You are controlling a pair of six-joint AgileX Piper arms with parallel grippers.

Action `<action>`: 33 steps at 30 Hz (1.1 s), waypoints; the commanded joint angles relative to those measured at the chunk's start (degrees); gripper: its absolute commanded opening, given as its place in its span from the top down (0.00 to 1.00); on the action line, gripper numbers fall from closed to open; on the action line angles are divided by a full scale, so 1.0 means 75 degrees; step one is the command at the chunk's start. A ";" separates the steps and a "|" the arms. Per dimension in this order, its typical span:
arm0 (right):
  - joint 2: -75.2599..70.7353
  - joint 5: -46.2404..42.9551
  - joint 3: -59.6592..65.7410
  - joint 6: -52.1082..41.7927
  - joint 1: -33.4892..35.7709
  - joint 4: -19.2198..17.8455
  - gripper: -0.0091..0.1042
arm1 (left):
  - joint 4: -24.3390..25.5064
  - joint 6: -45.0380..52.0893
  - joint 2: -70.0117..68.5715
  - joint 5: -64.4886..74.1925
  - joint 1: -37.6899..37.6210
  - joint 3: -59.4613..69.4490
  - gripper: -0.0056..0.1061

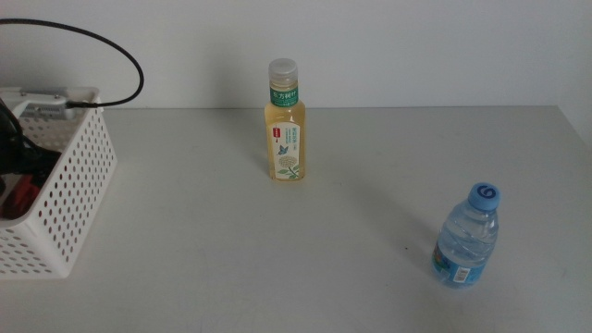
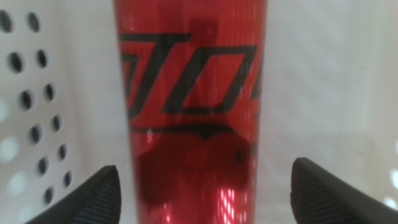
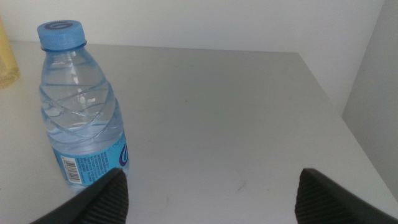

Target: Use arms to grab the bottles and put them into the dustbin to the left of the table.

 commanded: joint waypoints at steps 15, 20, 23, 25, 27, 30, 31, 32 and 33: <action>-0.0166 -0.0575 -0.0068 -0.0066 -0.0051 -0.0090 0.09 | -0.2340 0.0656 -0.3959 0.0547 -0.0013 -0.0072 0.11; -0.0166 -0.0575 -0.0068 -0.0066 -0.0051 -0.0090 0.09 | -0.2561 0.0677 -0.5043 0.0725 -0.0369 0.0479 0.11; -0.0166 -0.0575 -0.0068 -0.0066 -0.0051 -0.0090 0.09 | -0.2321 0.0592 -0.5712 0.0054 -0.0942 0.1155 0.11; -0.0166 -0.0575 -0.0068 -0.0066 -0.0051 -0.0090 0.09 | -0.1988 0.0285 -0.6201 -0.0633 -0.1428 0.1762 0.11; -0.0166 -0.0575 -0.0068 -0.0066 -0.0051 -0.0090 0.09 | -0.1540 -0.0299 -0.6762 -0.1535 -0.2008 0.2569 0.11; -0.0166 -0.0575 -0.0068 -0.0066 -0.0051 -0.0090 0.09 | -0.0959 -0.1282 -0.7520 -0.2764 -0.2770 0.3811 0.11; -0.0166 -0.0575 -0.0068 -0.0066 -0.0051 -0.0090 0.09 | -0.0848 -0.1612 -0.7761 -0.3205 -0.2932 0.4250 0.11; -0.0166 -0.0575 -0.0068 -0.0066 -0.0051 -0.0090 0.09 | -0.0762 -0.1906 -0.7983 -0.3656 -0.3120 0.4678 0.11; -0.0166 -0.0575 -0.0068 -0.0066 -0.0051 -0.0090 0.09 | -0.0684 -0.2165 -0.8186 -0.4110 -0.3289 0.5106 0.11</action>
